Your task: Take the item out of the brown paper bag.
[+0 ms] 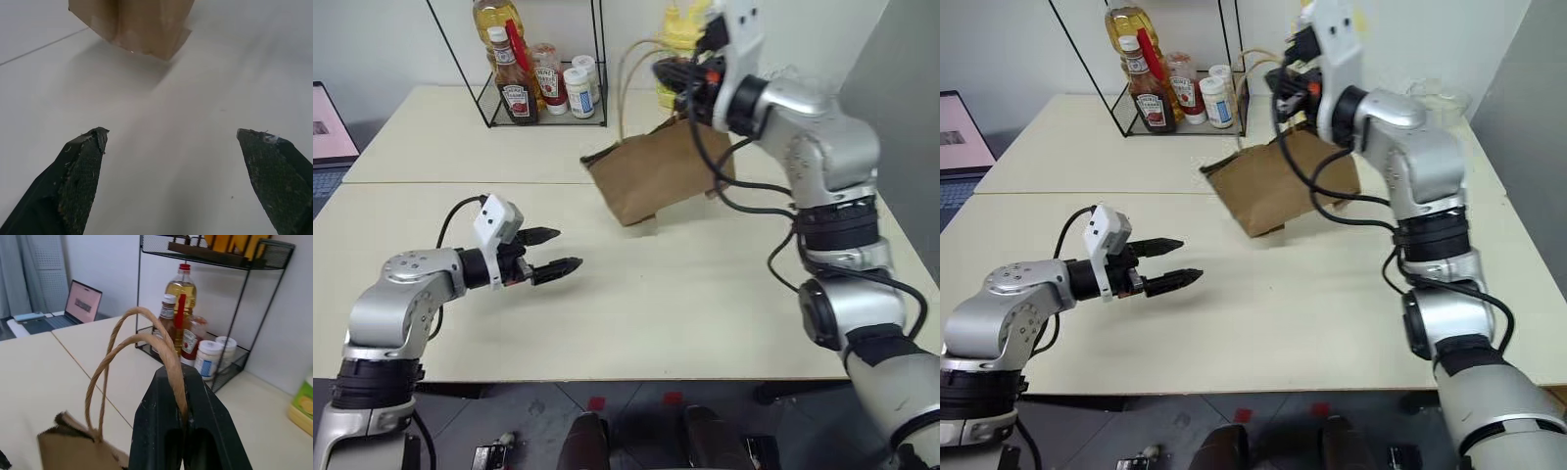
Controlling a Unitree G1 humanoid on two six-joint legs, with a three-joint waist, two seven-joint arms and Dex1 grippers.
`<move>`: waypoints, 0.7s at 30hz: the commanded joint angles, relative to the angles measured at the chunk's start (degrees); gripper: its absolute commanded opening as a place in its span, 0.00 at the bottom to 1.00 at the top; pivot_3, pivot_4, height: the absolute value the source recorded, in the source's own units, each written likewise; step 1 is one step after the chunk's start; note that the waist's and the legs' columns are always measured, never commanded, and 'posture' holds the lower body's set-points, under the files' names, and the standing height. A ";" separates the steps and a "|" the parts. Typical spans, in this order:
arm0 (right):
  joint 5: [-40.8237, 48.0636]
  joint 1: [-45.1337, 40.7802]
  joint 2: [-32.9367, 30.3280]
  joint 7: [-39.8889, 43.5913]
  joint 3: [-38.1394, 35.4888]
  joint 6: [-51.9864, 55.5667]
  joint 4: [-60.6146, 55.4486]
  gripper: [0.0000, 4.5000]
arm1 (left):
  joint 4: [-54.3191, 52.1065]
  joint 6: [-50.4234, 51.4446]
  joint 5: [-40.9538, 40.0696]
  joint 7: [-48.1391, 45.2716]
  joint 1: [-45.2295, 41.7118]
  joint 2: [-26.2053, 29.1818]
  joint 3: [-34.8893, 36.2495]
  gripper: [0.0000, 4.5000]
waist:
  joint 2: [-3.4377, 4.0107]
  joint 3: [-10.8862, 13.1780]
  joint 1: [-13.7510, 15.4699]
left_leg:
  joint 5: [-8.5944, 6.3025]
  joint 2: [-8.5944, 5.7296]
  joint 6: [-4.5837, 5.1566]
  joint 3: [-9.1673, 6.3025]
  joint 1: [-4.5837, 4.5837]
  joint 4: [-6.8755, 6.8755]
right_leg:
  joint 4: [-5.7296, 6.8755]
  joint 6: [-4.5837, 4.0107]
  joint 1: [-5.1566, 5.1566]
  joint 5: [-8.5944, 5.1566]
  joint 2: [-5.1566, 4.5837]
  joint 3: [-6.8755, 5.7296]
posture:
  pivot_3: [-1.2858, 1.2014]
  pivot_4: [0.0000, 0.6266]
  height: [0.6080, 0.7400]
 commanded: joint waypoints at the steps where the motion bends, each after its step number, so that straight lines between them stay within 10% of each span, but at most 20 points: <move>1: -0.66 -3.12 3.90 -0.83 0.74 -3.54 -1.00 0.01 | -0.72 -1.04 -0.60 -0.58 1.76 2.32 3.46 1.00 | 0.00 0.00 -0.22 | 0.00 0.00 0.00 0.00 -0.01 0.00 | 0.03 0.00 -0.04 0.00 0.00 -0.01 | 0.52 0.24 1.00; 21: -4.73 -9.24 15.06 -7.49 0.25 -8.98 16.36 0.01 | 0.01 -2.44 -0.44 0.74 5.23 3.03 5.98 1.00 | -0.04 0.00 -0.54 | -0.01 -0.02 0.03 -0.07 -0.02 0.07 | 0.67 -0.06 -0.30 -0.03 0.00 -0.11 | 0.52 0.24 1.00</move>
